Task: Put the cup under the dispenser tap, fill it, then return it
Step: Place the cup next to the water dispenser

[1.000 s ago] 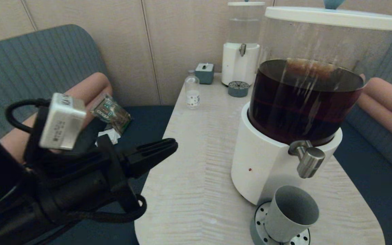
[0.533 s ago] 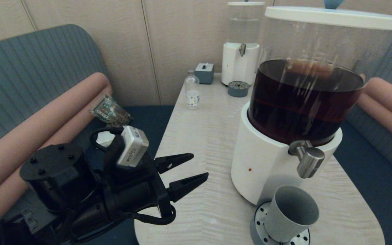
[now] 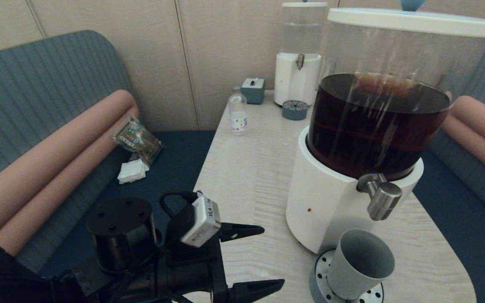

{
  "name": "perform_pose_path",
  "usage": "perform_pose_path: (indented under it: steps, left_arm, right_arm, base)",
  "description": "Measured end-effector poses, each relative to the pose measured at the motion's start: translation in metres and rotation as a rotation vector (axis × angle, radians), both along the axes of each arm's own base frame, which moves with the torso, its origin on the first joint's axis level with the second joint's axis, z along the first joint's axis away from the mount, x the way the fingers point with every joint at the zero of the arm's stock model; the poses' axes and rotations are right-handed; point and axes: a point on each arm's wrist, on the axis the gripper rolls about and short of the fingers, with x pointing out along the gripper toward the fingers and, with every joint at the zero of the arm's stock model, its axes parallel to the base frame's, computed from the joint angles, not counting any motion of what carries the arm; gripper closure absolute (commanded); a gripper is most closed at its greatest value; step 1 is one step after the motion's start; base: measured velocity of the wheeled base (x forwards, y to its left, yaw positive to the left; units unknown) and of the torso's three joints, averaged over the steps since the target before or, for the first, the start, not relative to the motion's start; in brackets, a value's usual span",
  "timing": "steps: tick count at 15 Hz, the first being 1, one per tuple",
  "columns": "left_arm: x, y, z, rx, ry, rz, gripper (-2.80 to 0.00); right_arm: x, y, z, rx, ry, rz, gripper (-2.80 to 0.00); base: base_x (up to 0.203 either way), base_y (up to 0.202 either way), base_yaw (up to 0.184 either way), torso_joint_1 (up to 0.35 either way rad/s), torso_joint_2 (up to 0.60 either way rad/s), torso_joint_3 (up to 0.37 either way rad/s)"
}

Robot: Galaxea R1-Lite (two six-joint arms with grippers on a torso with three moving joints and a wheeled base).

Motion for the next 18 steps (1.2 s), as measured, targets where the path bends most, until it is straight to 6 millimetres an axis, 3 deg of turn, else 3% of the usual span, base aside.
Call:
perform_pose_path:
  steps: [9, 18]
  left_arm:
    - [0.015, -0.058, -0.01, -0.003, -0.004, -0.106, -2.8]
    - [0.022, -0.075, -0.022, 0.007, 0.003, -0.127, -2.8]
  right_arm:
    - [0.0, 0.0, 0.0, 0.0, 0.0, 0.0, 0.0]
    - [0.0, 0.0, 0.0, 0.0, 0.0, 0.0, 0.0]
  base:
    - [0.0, 0.0, 0.0, 0.0, 0.0, 0.0]
    - [0.0, 0.0, 0.0, 0.0, 0.0, 0.0]
